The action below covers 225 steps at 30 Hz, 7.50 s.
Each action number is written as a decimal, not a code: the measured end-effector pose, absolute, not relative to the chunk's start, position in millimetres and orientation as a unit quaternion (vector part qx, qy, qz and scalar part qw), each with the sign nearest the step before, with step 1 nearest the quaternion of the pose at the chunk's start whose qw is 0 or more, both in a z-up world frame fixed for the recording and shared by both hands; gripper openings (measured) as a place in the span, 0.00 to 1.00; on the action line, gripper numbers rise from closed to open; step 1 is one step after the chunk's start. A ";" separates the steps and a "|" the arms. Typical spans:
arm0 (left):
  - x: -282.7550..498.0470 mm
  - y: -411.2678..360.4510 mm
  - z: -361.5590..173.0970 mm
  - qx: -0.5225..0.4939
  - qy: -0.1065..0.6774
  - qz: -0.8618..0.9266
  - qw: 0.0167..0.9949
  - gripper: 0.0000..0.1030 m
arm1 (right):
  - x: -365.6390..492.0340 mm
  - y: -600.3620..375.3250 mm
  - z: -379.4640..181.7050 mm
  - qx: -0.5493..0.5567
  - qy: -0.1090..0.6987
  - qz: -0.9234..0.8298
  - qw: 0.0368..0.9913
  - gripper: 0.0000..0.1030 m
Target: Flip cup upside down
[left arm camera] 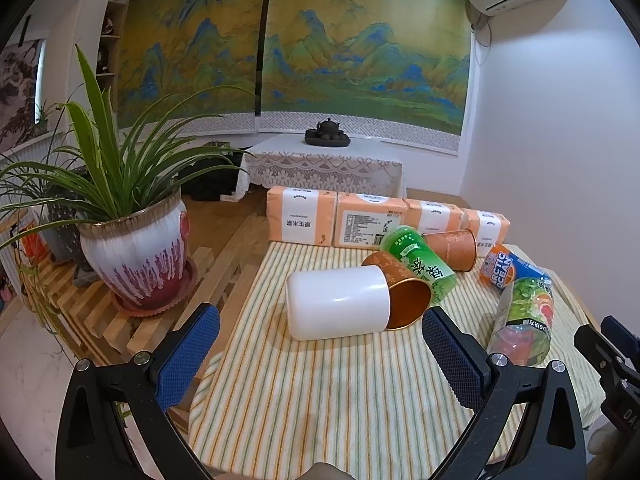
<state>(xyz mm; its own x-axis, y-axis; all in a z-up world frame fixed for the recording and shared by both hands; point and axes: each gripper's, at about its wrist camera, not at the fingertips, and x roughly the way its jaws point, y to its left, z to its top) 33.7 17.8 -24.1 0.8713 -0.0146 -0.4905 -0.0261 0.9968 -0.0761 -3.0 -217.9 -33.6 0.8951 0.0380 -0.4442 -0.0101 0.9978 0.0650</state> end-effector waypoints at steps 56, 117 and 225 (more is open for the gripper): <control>22.3 74.9 -57.9 -0.055 0.291 0.037 0.955 1.00 | 46.5 -145.7 -20.1 -0.112 0.244 0.153 0.951 0.82; -19.4 170.2 -80.1 -0.149 0.296 0.079 0.940 1.00 | 124.4 16.1 -61.4 -0.444 0.437 0.417 0.662 0.72; 101.3 -44.1 -43.2 -0.049 0.379 -0.066 0.922 0.81 | -28.8 -285.4 -59.0 0.096 0.313 0.019 0.945 0.73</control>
